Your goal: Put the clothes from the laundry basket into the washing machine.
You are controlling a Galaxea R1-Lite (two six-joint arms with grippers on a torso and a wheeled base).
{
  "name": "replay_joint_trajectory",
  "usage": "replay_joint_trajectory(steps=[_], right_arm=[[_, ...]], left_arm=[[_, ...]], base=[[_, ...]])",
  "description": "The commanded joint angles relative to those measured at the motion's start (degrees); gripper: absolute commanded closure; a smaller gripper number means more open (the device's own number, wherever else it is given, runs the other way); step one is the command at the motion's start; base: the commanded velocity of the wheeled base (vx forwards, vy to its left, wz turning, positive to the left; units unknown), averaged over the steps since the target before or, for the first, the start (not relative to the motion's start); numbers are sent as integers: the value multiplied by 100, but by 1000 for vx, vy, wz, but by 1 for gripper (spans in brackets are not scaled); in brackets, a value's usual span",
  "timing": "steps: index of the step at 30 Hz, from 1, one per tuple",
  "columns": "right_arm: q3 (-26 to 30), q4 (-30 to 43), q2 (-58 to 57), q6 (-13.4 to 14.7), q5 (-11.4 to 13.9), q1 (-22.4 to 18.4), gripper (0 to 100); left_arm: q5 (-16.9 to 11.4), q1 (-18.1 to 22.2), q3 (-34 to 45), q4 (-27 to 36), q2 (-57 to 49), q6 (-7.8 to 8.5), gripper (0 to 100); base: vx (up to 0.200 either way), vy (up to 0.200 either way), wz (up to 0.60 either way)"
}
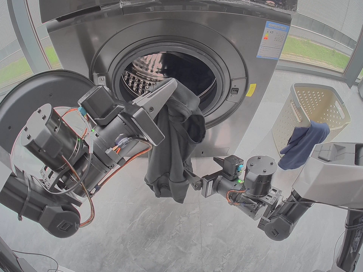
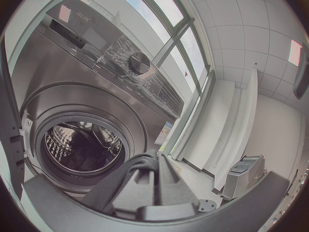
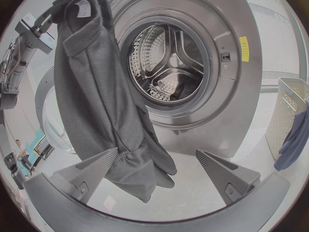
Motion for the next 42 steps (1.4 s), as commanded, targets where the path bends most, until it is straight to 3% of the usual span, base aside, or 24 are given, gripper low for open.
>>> replay_joint_trajectory(steps=[1, 13, 27, 42], right_arm=[[121, -15, -169, -1, 16, 87, 0], [-512, -32, -213, 7, -10, 131, 0], [-644, 47, -450, -1, -19, -264, 0], [-1171, 20, 130, -1, -19, -211, 0]], left_arm=[[-2, 6, -2, -1, 15, -2, 100], [-2, -2, 6, -1, 24, -2, 100], [7, -2, 15, -1, 33, 7, 100], [-2, -20, 15, -1, 15, 7, 100]], base=[[0, 0, 0], [0, 0, 0], [0, 0, 0], [0, 0, 0]])
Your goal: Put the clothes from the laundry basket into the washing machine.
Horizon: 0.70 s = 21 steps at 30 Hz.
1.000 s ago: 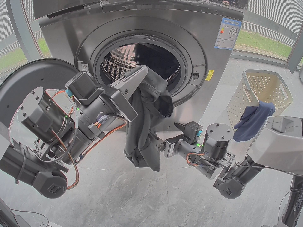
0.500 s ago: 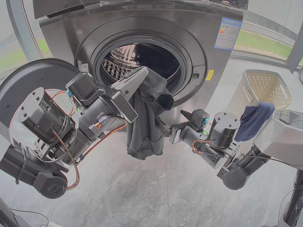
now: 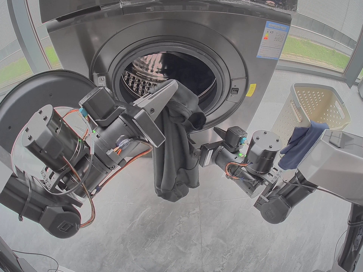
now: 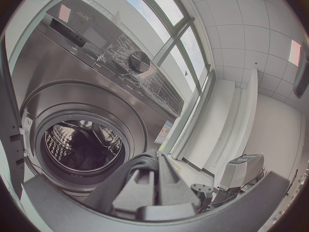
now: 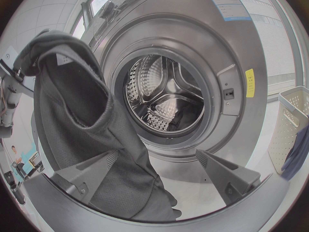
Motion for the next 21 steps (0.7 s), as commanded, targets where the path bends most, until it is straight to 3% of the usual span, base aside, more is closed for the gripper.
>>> replay_joint_trajectory(steps=[1, 5, 8, 9, 10, 14, 21], right_arm=[[-258, -56, 355, -10, 7, -27, 0], [-451, -82, 452, -10, 95, -27, 0], [-354, -241, 461, 16, 447, 35, 0], [-354, -241, 461, 16, 447, 35, 0], [-161, -407, 417, 16, 649, 140, 0], [-56, -425, 382, 25, 675, 255, 0], [-416, -390, 478, 51, 649, 290, 0]], left_arm=[[-2, -24, 17, -3, -5, -4, 100], [-11, -15, 26, -3, -5, -4, 100], [-11, 11, 8, -3, 4, -4, 100], [-11, 20, -1, -3, 13, -4, 100], [-11, 20, -1, -3, 13, -4, 100], [-2, 20, -1, -3, 22, -4, 100], [7, 20, 8, 5, 31, -4, 100]], base=[[0, 0, 0], [0, 0, 0], [0, 0, 0], [0, 0, 0], [0, 0, 0], [0, 0, 0], [0, 0, 0]])
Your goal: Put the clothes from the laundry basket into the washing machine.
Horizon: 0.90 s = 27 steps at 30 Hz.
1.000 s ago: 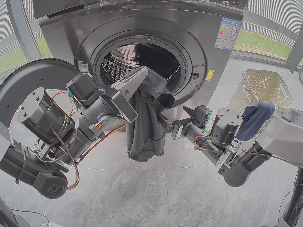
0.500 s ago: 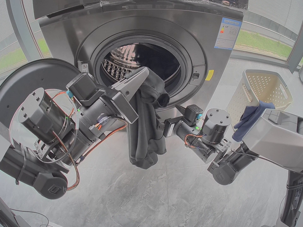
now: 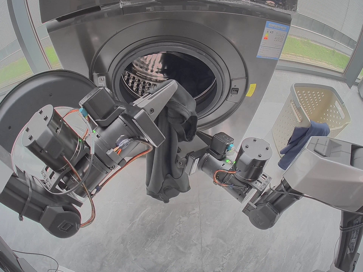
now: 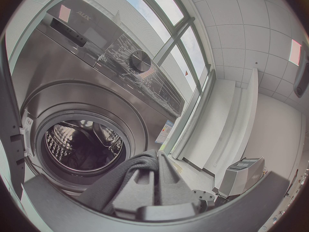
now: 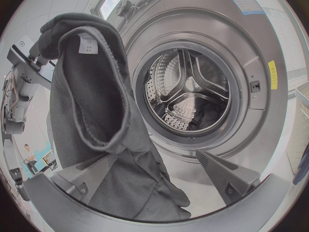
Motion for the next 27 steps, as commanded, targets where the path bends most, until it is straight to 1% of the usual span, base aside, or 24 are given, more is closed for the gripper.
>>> replay_joint_trajectory(steps=[1, 5, 6, 8, 14, 17, 21, 22, 27], right_arm=[[-164, 10, 105, 27, -6, 24, 0], [-279, -25, 175, 45, -41, 121, 0], [-314, -25, 184, 54, -50, 121, 100], [-393, -34, 175, 62, -59, 130, 100], [-367, -43, 61, 71, -76, 59, 100], [-41, 19, -343, 71, -164, -73, 100], [433, 45, -721, 36, -164, -204, 100], [644, 80, -906, 10, -164, -275, 100], [943, 133, -1222, -17, -164, -477, 100]], left_arm=[[7, 9, 8, 5, 26, 5, 100], [7, 9, 8, 5, 79, 31, 100], [7, 9, 8, 5, 79, 31, 100], [7, 18, 8, 5, 105, 49, 100], [7, 71, -9, 5, 105, 49, 100], [-2, 185, -9, 5, 114, 49, 100], [-19, 273, -18, 5, 123, 40, 100], [-19, 273, -18, 5, 114, 40, 100], [-11, 281, -18, 5, 114, 40, 100]], base=[[0, 0, 0], [0, 0, 0], [0, 0, 0], [0, 0, 0], [0, 0, 0], [0, 0, 0], [0, 0, 0], [0, 0, 0], [0, 0, 0]])
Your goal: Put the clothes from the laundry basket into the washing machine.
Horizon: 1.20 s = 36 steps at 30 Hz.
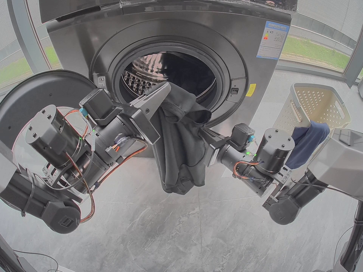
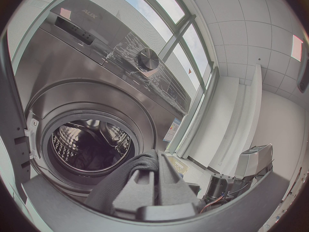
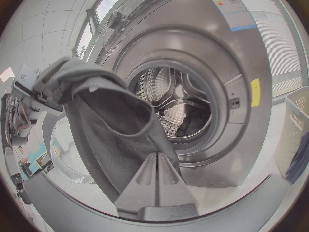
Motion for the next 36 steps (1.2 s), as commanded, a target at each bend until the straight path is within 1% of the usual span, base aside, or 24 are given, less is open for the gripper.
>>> replay_joint_trajectory(steps=[1, 5, 9, 14, 16, 18, 20, 21, 23, 29, 32, 35, 36], right_arm=[[348, 25, -545, -18, -3, -226, 100], [498, 25, -694, -27, -3, -314, 100], [595, 8, -791, -27, -3, -314, 100], [858, -10, -923, -18, -3, -279, 100], [981, -10, -896, -18, -3, -226, 100], [1131, 8, -870, -18, -3, -85, 100], [1157, -10, -861, -9, -3, 38, 100], [1157, -10, -861, -9, -3, 38, 0], [1139, -62, -747, 44, 32, 214, 0], [1175, -80, -624, 44, 102, 592, 0], [1166, -133, -474, 35, 181, 697, 0], [1087, -159, -334, 26, 181, 741, 0], [955, -159, -167, -9, 164, 723, 0]], left_arm=[[3, 34, -2, -3, 7, -5, 100], [3, 34, -2, -3, 7, -5, 100], [-6, 87, -11, -3, 7, -5, 100], [-15, 104, -11, -3, -2, -5, 100], [-6, 96, -11, -3, -2, -5, 100], [3, 78, -11, -12, -2, -5, 100], [3, 87, -11, -12, -2, -5, 100], [3, 87, -11, -12, -2, -5, 100], [-6, 96, -11, -3, -11, -5, 100], [20, 96, -55, -3, 42, 4, 100], [20, 87, -81, -3, 51, 4, 100], [20, 78, -81, -3, 51, 4, 100], [20, 78, -81, -3, 51, 4, 100]], base=[[0, 0, 0], [0, 0, 0], [0, 0, 0], [0, 0, 0], [0, 0, 0], [0, 0, 0], [0, 0, 0], [0, 0, 0], [0, 0, 0], [0, 0, 0], [0, 0, 0], [0, 0, 0], [0, 0, 0]])
